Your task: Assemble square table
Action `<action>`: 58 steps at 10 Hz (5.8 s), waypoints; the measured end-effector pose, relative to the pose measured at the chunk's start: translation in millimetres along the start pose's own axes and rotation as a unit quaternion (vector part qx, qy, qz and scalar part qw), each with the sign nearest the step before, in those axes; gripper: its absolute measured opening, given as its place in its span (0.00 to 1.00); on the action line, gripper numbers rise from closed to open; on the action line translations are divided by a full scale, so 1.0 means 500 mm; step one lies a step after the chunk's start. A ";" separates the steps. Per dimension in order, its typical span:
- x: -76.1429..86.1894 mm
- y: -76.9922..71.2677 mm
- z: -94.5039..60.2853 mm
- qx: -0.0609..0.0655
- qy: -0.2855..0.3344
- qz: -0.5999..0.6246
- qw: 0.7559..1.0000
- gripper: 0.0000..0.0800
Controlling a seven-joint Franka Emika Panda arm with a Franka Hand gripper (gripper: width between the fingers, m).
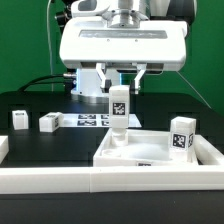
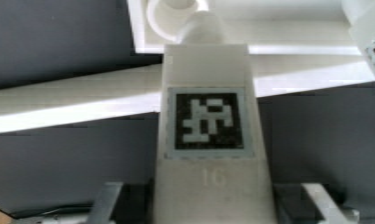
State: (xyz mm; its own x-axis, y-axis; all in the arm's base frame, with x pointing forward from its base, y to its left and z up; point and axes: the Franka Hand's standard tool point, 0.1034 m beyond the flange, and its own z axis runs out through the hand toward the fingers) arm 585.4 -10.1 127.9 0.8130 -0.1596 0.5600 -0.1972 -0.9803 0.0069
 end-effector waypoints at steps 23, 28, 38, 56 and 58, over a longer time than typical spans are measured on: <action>-0.030 0.009 0.062 -0.018 0.011 -0.018 1.000 0.36; -0.037 0.010 0.067 -0.017 -0.002 -0.017 1.000 0.75; -0.017 0.000 0.049 -0.004 -0.030 -0.006 1.000 0.81; -0.011 0.018 0.084 0.026 -0.325 0.021 0.945 0.46; -0.011 0.019 0.084 0.025 -0.325 0.021 0.945 0.36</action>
Offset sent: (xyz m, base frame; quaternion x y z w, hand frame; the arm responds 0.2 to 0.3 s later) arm 0.0230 -0.0030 -0.0073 0.0132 0.0087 -0.0152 0.9998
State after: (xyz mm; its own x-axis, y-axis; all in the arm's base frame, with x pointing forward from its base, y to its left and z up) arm 602.2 -23.4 90.3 0.9729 -0.2208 -0.0681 -0.2246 -0.9730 -0.0534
